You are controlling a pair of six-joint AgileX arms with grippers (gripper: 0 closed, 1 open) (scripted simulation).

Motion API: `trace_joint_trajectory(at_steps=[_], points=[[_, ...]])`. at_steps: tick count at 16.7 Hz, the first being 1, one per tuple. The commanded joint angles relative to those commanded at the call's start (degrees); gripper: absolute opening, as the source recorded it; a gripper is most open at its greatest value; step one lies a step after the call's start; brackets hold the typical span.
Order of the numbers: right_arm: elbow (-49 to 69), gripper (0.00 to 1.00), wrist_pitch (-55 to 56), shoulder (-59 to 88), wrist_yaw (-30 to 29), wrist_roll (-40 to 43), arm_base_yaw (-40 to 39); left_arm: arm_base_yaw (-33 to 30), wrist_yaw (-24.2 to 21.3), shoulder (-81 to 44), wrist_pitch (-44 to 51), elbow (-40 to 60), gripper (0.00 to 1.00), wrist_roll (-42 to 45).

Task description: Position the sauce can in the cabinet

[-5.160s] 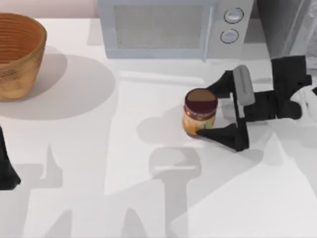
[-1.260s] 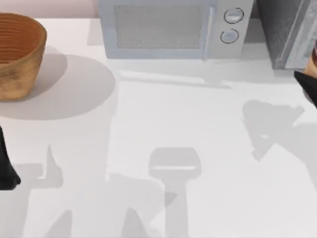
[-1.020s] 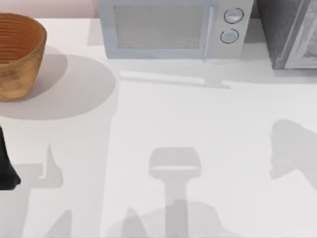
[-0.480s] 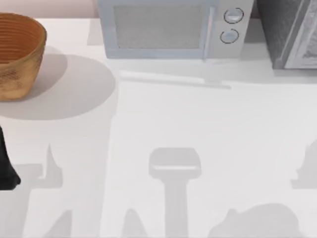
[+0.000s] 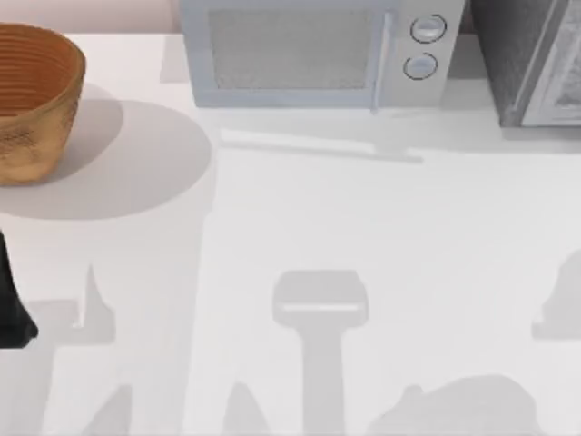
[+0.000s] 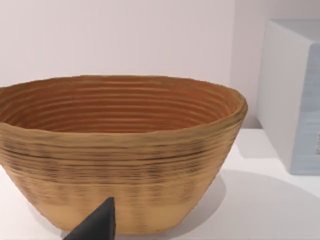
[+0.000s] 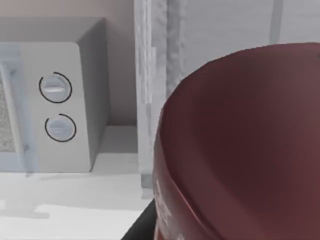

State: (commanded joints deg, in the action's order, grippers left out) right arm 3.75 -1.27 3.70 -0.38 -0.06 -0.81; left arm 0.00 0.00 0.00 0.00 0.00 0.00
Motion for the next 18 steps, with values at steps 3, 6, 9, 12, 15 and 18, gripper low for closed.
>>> trace_joint_trajectory(at_steps=[3,6,9,12,15,18], points=[[9.1,0.0,-3.1,8.2,-1.3,-0.1,-1.1,0.0,0.0,0.0,0.0,0.0,1.0,0.0],[23.4,0.0,-7.5,19.6,-3.2,-0.1,-2.6,0.0,0.0,0.0,0.0,0.0,1.0,0.0],[42.6,0.0,-12.6,32.7,-5.3,-0.3,-4.2,0.0,0.0,0.0,0.0,0.0,1.0,0.0],[63.5,0.0,-17.7,46.0,-7.1,-0.4,-6.1,0.0,0.0,0.0,0.0,0.0,1.0,0.0],[81.3,0.0,-22.3,57.8,-8.7,-0.5,-7.8,0.0,0.0,0.0,0.0,0.0,1.0,0.0],[93.9,0.0,-25.9,66.8,-9.9,-0.7,-9.2,0.0,0.0,0.0,0.0,0.0,1.0,0.0]])
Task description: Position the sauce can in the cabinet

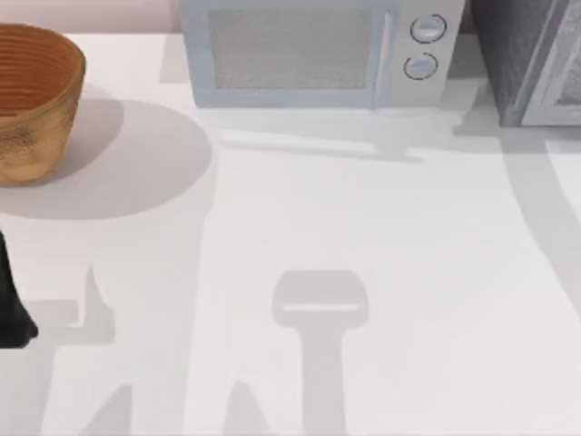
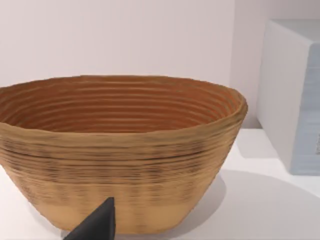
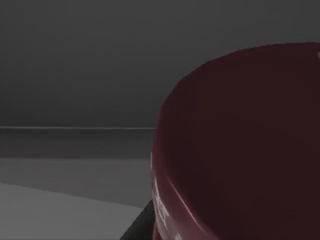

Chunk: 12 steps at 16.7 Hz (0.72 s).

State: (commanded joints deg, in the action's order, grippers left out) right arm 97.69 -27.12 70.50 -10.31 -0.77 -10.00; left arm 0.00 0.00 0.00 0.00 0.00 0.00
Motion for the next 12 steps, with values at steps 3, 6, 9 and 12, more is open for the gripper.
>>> trace_joint_trajectory(at_steps=[3,6,9,12], points=[[7.3,0.0,-2.1,5.5,-0.8,-0.1,-0.8,0.0,0.0,0.0,0.0,0.0,1.0,0.0],[9.1,0.0,-2.6,7.0,-1.1,-0.2,-1.0,0.0,0.0,0.0,0.0,0.0,1.0,0.0],[8.9,0.0,-2.5,6.8,-1.0,-0.3,-0.8,0.0,0.0,0.0,0.0,0.0,1.0,0.0],[11.2,0.0,-1.9,9.1,-0.7,-0.3,-0.3,0.0,0.0,0.0,0.0,0.0,1.0,0.0]])
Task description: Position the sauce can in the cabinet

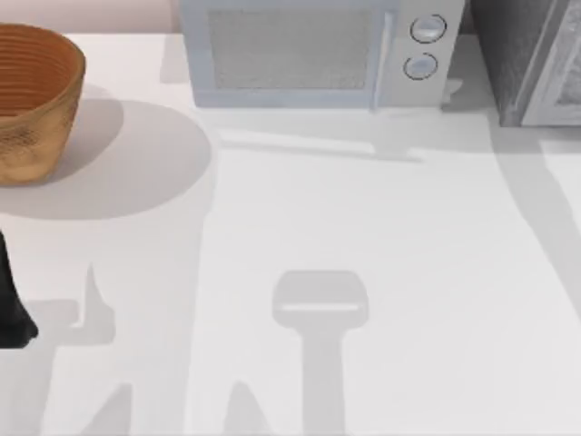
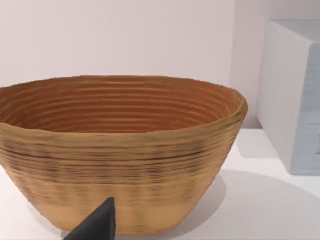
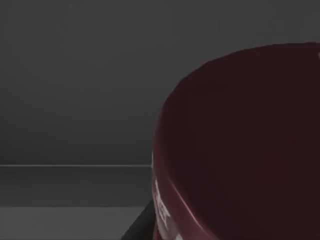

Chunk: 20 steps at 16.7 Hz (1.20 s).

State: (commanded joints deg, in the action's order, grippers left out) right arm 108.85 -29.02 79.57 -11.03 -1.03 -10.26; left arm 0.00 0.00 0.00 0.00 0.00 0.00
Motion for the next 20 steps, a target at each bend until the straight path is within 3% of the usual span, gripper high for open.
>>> trace_joint_trajectory(at_steps=[9,15,20], points=[[20.9,0.0,3.6,25.4,3.8,-0.1,3.9,0.0,0.0,0.0,0.0,0.0,1.0,0.0],[22.9,0.0,4.0,27.4,4.1,0.0,4.3,0.0,0.0,0.0,0.0,0.0,1.0,0.0],[22.9,0.38,4.0,27.4,4.1,0.0,4.3,0.0,0.0,0.0,0.0,0.0,1.0,0.0]])
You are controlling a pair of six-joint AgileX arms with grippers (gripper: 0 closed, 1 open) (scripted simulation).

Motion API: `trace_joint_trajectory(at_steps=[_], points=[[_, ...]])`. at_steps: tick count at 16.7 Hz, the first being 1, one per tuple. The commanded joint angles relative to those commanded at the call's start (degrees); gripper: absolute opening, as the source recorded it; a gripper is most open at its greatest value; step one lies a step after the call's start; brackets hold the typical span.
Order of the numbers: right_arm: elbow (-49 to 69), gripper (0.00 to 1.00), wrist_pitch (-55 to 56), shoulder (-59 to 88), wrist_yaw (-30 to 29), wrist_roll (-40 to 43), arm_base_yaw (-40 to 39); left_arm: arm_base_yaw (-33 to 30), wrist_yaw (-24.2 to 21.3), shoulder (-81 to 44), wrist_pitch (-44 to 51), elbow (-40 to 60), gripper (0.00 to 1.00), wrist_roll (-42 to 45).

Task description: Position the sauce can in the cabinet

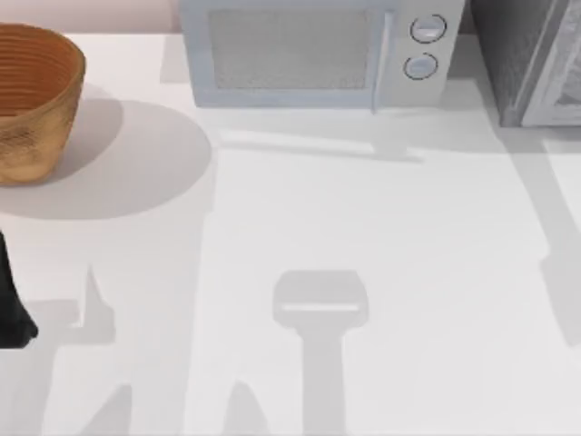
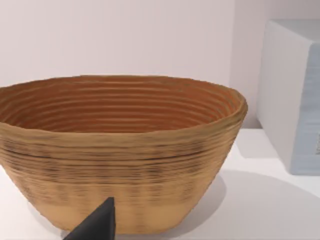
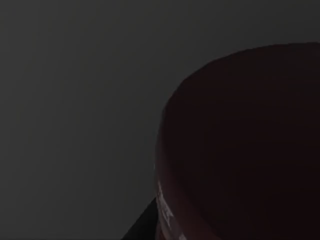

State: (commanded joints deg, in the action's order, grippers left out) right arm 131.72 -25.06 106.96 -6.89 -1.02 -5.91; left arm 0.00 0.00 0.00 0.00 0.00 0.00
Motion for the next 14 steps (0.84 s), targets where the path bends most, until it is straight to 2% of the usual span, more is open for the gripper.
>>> trace_joint_trajectory(at_steps=[8,14], points=[[0.0,0.98,0.0,0.0,0.0,0.0,0.0,0.0,0.0,0.0,0.0,0.0,1.0,0.0],[0.0,1.0,0.0,0.0,0.0,0.0,0.0,0.0,0.0,0.0,0.0,0.0,1.0,0.0]])
